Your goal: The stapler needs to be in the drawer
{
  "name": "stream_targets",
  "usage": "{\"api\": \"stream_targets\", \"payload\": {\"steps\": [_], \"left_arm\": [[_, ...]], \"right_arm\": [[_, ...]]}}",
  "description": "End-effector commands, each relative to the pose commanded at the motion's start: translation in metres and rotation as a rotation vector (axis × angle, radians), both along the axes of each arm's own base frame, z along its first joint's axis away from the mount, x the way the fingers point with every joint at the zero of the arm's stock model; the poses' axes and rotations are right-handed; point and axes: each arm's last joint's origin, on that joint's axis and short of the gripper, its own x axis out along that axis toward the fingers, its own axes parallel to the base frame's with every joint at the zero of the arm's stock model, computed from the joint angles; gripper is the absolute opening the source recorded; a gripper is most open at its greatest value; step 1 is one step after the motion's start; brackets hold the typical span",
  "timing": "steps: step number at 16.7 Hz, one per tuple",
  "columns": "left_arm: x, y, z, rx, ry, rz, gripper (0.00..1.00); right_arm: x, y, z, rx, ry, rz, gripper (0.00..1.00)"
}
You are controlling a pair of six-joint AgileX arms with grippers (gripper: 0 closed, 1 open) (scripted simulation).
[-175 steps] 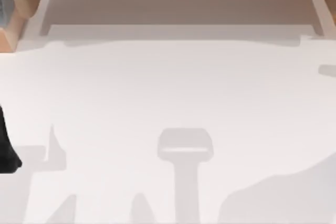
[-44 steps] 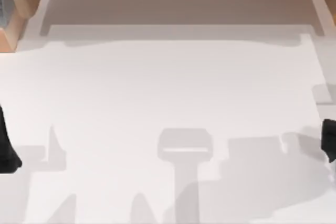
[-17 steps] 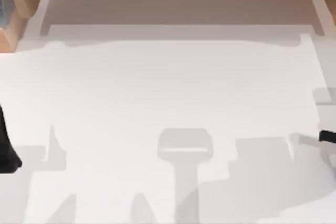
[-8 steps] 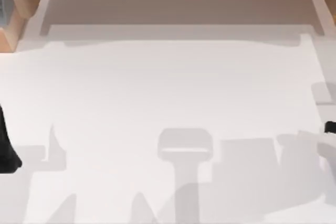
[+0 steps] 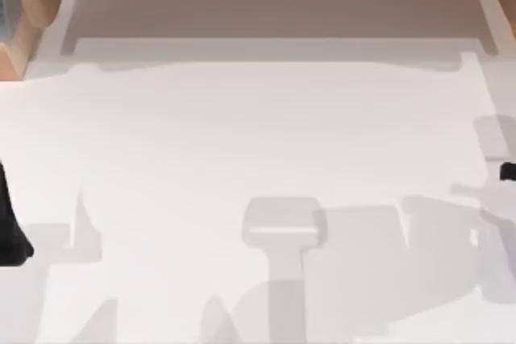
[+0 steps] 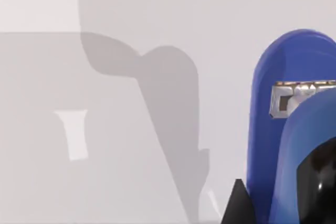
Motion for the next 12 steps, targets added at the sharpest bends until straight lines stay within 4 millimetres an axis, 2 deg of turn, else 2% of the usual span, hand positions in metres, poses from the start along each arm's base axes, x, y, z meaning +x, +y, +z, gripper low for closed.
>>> {"api": "stream_targets", "payload": {"steps": [4, 8, 10, 12], "left_arm": [[0.0, 0.0, 0.0, 0.0, 0.0, 0.0, 1.0], [0.0, 0.0, 0.0, 0.0, 0.0, 0.0, 1.0], [0.0, 0.0, 0.0, 0.0, 0.0, 0.0, 1.0], [0.0, 0.0, 0.0, 0.0, 0.0, 0.0, 1.0]], "right_arm": [[0.034, -0.006, 0.061, 0.016, -0.204, 0.039, 0.0], [0.074, -0.032, 0.121, -0.004, -0.359, 0.071, 0.0], [0.096, -0.052, 0.136, -0.026, -0.381, 0.087, 0.0], [0.12, -0.077, 0.139, -0.051, -0.37, 0.103, 0.0]]}}
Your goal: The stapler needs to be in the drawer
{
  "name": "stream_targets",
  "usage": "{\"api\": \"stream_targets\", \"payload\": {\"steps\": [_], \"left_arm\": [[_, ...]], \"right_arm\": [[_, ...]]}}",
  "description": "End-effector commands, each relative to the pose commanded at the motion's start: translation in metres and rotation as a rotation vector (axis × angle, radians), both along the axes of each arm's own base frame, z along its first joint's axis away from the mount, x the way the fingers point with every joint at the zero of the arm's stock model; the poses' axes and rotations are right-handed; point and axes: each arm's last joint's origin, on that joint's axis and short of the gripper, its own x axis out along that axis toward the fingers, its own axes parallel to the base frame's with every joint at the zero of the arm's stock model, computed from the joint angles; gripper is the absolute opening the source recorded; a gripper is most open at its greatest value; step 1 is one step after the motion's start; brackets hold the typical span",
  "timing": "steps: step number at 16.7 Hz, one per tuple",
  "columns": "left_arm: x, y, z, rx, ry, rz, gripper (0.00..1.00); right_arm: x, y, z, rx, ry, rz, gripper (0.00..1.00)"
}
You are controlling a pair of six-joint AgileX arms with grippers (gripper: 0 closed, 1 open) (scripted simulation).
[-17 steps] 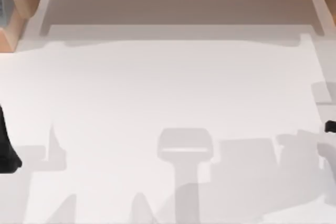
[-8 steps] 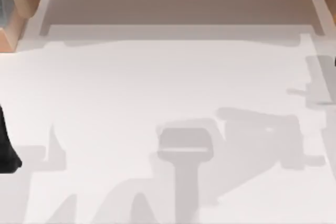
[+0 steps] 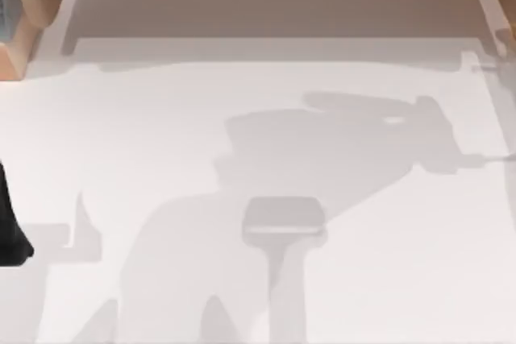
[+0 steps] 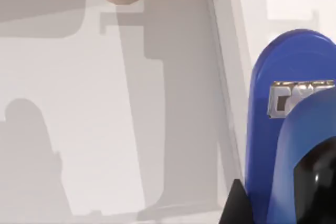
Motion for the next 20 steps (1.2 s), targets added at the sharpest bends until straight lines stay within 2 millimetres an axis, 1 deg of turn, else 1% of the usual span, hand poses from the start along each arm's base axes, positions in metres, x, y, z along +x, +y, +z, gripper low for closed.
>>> {"api": "stream_targets", "payload": {"steps": [1, 3, 6, 8, 9, 11, 13, 15, 20], "left_arm": [[0.0, 0.0, 0.0, 0.0, 0.0, 0.0, 1.0], [0.0, 0.0, 0.0, 0.0, 0.0, 0.0, 1.0], [0.0, 0.0, 0.0, 0.0, 0.0, 0.0, 1.0], [0.0, 0.0, 0.0, 0.0, 0.0, 0.0, 1.0], [0.0, 0.0, 0.0, 0.0, 0.0, 0.0, 1.0], [0.0, 0.0, 0.0, 0.0, 0.0, 0.0, 1.0], [0.0, 0.0, 0.0, 0.0, 0.0, 0.0, 1.0], [0.0, 0.0, 0.0, 0.0, 0.0, 0.0, 1.0], [0.0, 0.0, 0.0, 0.0, 0.0, 0.0, 1.0]], "right_arm": [[0.012, -0.014, -0.003, -0.013, 0.016, 0.005, 0.0], [0.033, -0.043, -0.017, -0.037, 0.064, 0.016, 0.0], [0.058, -0.085, -0.053, -0.058, 0.168, 0.041, 0.0], [0.069, -0.103, -0.084, -0.058, 0.25, 0.068, 0.0], [0.073, -0.108, -0.098, -0.055, 0.291, 0.086, 0.0], [0.079, -0.111, -0.123, -0.046, 0.368, 0.123, 0.0], [0.081, -0.11, -0.138, -0.038, 0.425, 0.148, 0.0], [0.081, -0.11, -0.141, -0.035, 0.444, 0.155, 0.0], [0.081, -0.11, -0.141, -0.034, 0.44, 0.152, 0.0]]}}
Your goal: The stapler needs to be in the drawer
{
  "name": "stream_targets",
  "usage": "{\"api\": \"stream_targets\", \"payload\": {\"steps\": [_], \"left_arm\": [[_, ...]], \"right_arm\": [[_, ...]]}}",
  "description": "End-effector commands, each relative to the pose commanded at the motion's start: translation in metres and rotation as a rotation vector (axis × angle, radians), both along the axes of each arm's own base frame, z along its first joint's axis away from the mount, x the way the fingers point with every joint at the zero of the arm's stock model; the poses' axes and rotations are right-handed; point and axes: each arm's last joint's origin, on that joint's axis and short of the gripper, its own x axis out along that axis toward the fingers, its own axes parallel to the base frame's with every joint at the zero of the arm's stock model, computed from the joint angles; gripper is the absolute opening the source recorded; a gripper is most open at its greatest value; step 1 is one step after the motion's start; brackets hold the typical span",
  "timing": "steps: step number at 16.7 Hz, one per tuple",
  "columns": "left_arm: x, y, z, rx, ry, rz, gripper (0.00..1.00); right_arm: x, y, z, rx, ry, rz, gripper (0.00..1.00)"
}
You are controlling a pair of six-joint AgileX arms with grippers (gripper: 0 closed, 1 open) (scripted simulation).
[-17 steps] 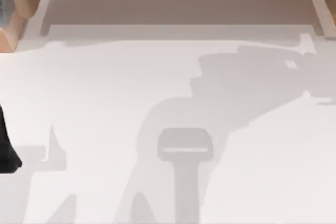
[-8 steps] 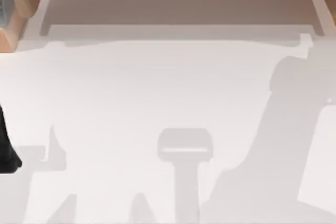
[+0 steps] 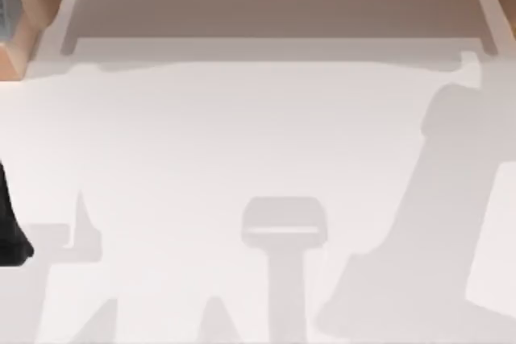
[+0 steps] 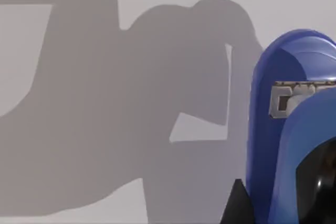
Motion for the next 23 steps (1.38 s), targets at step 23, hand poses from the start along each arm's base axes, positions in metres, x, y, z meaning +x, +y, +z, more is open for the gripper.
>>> {"api": "stream_targets", "payload": {"steps": [23], "left_arm": [[0.0, 0.0, 0.0, 0.0, 0.0, 0.0, 1.0]], "right_arm": [[0.0, 0.0, -0.01, 0.0, 0.003, 0.003, 0.0]]}}
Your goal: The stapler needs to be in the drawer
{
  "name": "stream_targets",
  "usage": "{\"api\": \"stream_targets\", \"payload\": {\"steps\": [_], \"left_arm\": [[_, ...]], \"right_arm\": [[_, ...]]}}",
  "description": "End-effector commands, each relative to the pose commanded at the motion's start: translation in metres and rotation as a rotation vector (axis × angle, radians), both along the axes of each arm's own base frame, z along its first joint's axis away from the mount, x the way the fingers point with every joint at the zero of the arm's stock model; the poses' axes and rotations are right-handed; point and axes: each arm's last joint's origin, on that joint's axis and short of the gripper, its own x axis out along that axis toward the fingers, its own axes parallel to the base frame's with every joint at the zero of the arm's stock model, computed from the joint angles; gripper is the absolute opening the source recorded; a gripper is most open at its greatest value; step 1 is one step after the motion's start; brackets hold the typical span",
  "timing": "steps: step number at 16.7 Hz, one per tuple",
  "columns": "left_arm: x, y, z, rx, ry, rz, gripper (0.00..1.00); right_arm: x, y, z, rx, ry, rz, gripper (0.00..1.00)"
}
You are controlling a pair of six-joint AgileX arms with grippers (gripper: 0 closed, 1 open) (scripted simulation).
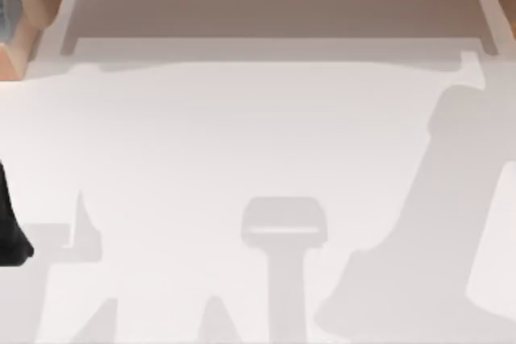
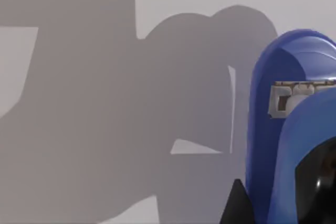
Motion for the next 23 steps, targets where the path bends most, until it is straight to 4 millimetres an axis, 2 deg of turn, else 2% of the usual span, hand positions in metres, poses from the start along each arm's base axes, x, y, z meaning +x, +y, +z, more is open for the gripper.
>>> {"api": "stream_targets", "payload": {"steps": [1, 14, 23], "left_arm": [[0.0, 0.0, 0.0, 0.0, 0.0, 0.0, 1.0], [0.0, 0.0, 0.0, 0.0, 0.0, 0.0, 1.0], [0.0, 0.0, 0.0, 0.0, 0.0, 0.0, 1.0]], "right_arm": [[0.0, 0.0, 0.0, 0.0, 0.0, 0.0, 0.0], [0.0, 0.0, 0.0, 0.0, 0.0, 0.0, 0.98], [0.0001, 0.0001, 0.0001, 0.0, 0.0, 0.0, 1.0]]}}
